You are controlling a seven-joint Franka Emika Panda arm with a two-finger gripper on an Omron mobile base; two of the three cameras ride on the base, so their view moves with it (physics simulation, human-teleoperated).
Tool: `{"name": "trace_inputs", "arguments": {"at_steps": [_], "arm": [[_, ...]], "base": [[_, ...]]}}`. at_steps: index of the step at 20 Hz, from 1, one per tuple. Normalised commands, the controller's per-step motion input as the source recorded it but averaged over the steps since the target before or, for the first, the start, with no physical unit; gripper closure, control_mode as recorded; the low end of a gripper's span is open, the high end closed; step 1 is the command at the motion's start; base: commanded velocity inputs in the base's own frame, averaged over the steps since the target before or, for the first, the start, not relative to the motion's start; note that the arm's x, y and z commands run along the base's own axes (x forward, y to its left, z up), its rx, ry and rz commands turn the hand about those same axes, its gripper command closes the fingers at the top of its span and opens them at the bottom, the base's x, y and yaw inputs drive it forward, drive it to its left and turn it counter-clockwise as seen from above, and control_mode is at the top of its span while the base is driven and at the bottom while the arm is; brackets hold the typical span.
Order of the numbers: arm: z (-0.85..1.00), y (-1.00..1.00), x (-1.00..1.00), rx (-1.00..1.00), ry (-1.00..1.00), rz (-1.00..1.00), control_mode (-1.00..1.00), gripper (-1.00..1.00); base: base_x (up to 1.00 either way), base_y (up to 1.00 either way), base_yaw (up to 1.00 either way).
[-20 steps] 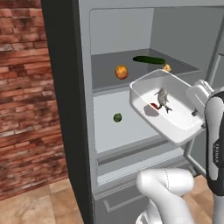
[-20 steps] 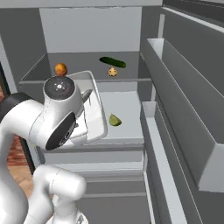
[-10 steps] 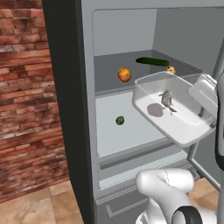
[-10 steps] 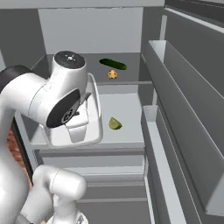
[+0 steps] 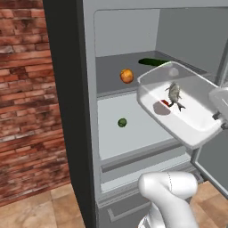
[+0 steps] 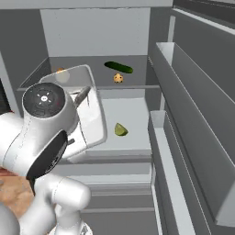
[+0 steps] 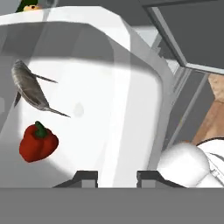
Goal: Place the tupperware on the top shelf of the fridge. Make space for the tupperware among the existing items by rearranging them on the shelves if needed. Close the fridge door when finished.
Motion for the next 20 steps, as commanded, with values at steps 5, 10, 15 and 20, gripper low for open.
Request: {"name": "trace_inputs", "arguments": {"at_steps": [5,10,15,20], "arm": [[0.41,-0.12,-0.21,-0.01,-0.36,-0.01,-1.0,1.0],[0.64,-0.32,-0.01,0.0,0.0,0.0,-1.0,1.0],[0.67,-0.24,0.07,0.1,0.18,0.0,-1.0,1.0],[0.25,0.0,0.33,0.11,0.3,0.01,-1.0,1.0]], "base": [[0.0,0.0,0.0],[0.0,0.0,0.0],[0.0,0.0,0.0],[0.0,0.0,0.0]]}}
